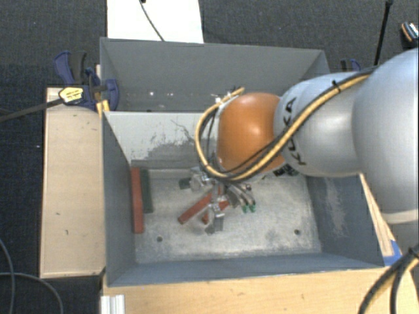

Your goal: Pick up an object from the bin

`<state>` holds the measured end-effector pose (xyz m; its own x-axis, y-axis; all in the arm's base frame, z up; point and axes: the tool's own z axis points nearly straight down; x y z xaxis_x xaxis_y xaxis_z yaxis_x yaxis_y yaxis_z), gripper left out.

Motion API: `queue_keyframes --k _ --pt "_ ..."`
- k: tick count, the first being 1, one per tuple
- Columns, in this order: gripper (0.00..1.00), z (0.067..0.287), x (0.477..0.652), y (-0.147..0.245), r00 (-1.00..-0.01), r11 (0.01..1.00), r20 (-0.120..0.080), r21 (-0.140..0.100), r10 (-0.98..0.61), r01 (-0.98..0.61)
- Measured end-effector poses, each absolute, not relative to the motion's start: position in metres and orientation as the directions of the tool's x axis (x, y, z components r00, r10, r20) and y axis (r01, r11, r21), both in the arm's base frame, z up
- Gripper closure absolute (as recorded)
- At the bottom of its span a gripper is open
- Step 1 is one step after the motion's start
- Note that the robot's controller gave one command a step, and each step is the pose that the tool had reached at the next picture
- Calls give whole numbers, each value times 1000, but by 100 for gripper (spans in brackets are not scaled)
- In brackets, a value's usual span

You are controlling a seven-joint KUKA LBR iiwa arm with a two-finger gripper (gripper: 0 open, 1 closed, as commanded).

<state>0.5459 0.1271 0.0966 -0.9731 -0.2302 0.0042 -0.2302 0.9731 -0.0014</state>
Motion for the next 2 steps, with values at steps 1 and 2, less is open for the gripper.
queue_keyframes --k 1,2 --pt "0 69 560 97 -951 951 3 -1 -308 -308" --pt "100 71 560 99 -953 953 2 1 -304 -304"
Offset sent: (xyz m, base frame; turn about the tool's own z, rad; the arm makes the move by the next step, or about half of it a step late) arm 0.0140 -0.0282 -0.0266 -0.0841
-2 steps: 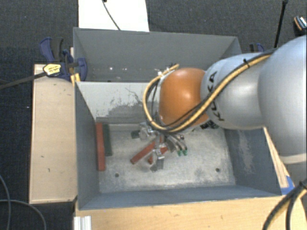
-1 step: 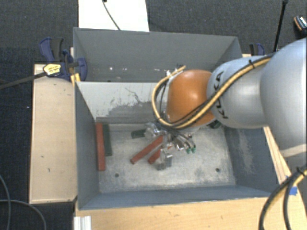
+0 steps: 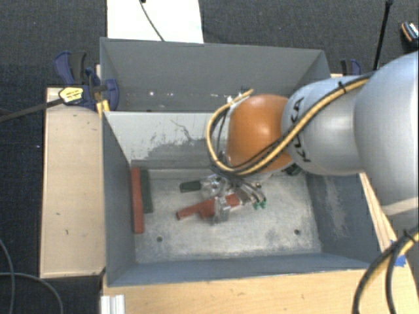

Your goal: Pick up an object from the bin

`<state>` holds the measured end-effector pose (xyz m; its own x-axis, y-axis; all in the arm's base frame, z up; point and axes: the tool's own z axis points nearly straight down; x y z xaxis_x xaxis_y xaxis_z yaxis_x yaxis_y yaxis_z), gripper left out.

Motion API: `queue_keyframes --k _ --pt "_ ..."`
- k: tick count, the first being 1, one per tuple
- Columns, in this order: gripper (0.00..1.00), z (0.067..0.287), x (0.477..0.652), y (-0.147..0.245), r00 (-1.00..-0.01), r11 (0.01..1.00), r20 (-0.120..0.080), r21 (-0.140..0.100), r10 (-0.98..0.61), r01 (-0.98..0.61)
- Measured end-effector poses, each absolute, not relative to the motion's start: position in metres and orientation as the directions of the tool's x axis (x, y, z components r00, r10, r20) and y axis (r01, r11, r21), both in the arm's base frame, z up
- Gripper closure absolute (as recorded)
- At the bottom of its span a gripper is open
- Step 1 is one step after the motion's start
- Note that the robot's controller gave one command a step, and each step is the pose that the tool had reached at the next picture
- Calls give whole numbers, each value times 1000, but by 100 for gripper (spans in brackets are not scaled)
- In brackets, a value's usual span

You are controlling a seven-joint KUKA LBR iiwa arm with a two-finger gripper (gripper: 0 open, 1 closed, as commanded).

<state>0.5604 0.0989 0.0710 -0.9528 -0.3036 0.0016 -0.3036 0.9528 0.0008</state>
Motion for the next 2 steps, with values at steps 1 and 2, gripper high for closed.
queue_keyframes --k 1,2 --pt "100 188 592 145 -736 736 -8 -3 -676 -676" --pt "100 252 580 155 -717 717 -10 -4 -697 -697"
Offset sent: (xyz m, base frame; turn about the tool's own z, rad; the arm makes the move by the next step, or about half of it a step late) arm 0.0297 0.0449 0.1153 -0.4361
